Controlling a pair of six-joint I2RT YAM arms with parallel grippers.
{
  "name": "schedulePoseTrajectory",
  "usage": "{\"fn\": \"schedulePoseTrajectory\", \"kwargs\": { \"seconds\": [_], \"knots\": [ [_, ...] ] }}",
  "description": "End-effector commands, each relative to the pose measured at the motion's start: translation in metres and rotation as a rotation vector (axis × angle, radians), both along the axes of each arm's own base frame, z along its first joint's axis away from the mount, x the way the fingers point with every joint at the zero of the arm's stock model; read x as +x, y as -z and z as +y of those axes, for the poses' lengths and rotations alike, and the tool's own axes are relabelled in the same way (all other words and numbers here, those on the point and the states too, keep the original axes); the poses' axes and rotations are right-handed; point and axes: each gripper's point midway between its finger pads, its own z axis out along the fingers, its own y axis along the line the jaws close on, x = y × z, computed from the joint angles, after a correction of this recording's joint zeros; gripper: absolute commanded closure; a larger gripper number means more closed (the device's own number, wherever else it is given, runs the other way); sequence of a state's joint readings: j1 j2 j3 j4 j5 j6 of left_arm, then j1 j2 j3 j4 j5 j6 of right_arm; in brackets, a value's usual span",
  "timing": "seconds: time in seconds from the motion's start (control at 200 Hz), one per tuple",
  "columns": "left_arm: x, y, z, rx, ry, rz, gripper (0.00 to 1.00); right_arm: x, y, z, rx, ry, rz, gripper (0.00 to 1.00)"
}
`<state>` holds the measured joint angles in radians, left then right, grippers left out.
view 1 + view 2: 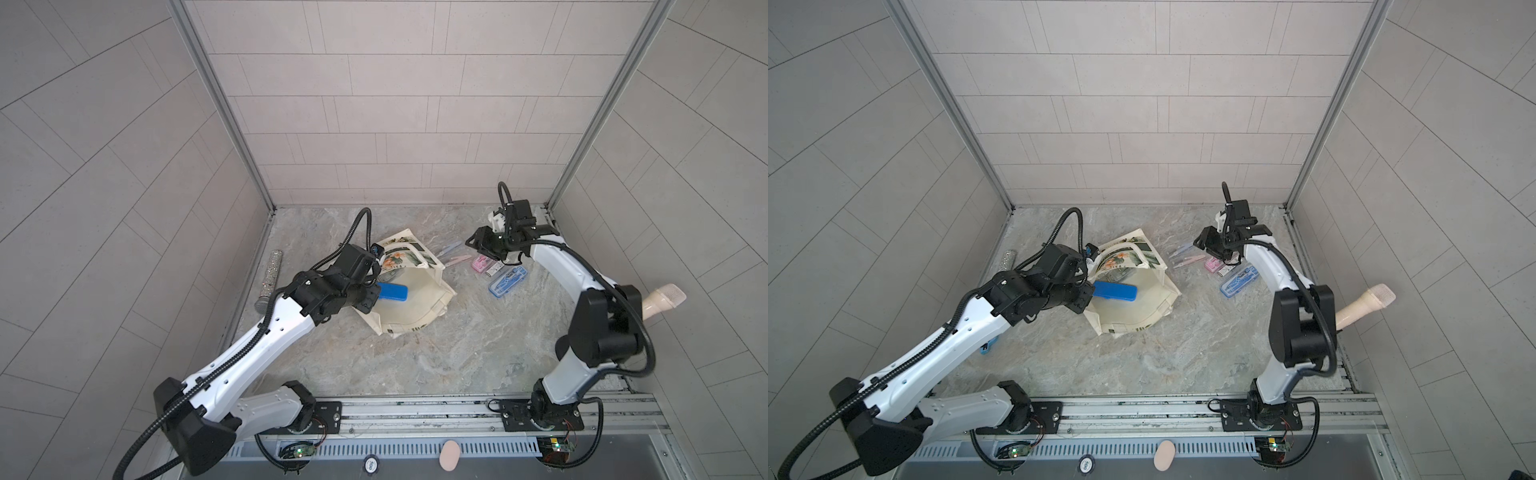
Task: Take out the compass set from the canvas bag
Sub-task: Place the compass set at the center of the board, then pick up the compass set from the canvas bag.
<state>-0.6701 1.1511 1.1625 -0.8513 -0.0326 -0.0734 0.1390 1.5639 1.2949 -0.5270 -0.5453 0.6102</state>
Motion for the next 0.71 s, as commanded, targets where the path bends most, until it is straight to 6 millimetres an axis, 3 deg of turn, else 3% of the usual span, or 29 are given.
{"fn": "schedulePoseTrajectory", "kwargs": {
  "seconds": [0.0, 0.145, 0.24, 0.3, 0.395, 0.551, 0.701],
  "knots": [
    [-0.002, -0.001, 0.003, -0.004, -0.009, -0.017, 1.0, -0.064, -0.019, 0.039, -0.014, -0.106, -0.046, 0.46],
    [-0.001, 0.003, 0.004, -0.006, -0.018, -0.018, 1.0, -0.129, -0.069, 0.094, 0.004, -0.23, -0.286, 0.45],
    [0.001, 0.005, 0.002, -0.015, -0.029, -0.013, 1.0, -0.166, -0.083, 0.126, 0.024, -0.346, -0.421, 0.46],
    [0.002, 0.004, 0.001, -0.019, -0.034, -0.012, 1.0, -0.184, -0.074, 0.14, -0.031, -0.441, -0.473, 0.43],
    [0.005, 0.003, -0.001, -0.018, -0.036, -0.012, 1.0, -0.196, -0.047, 0.148, -0.169, -0.558, -0.469, 0.37],
    [0.007, -0.001, -0.001, -0.005, -0.029, -0.014, 1.0, -0.193, -0.012, 0.149, -0.394, -0.736, -0.491, 0.34],
    [0.007, -0.005, -0.002, 0.002, -0.019, -0.018, 1.0, -0.185, -0.001, 0.158, -0.508, -0.888, -0.716, 0.32]
  ]
}}
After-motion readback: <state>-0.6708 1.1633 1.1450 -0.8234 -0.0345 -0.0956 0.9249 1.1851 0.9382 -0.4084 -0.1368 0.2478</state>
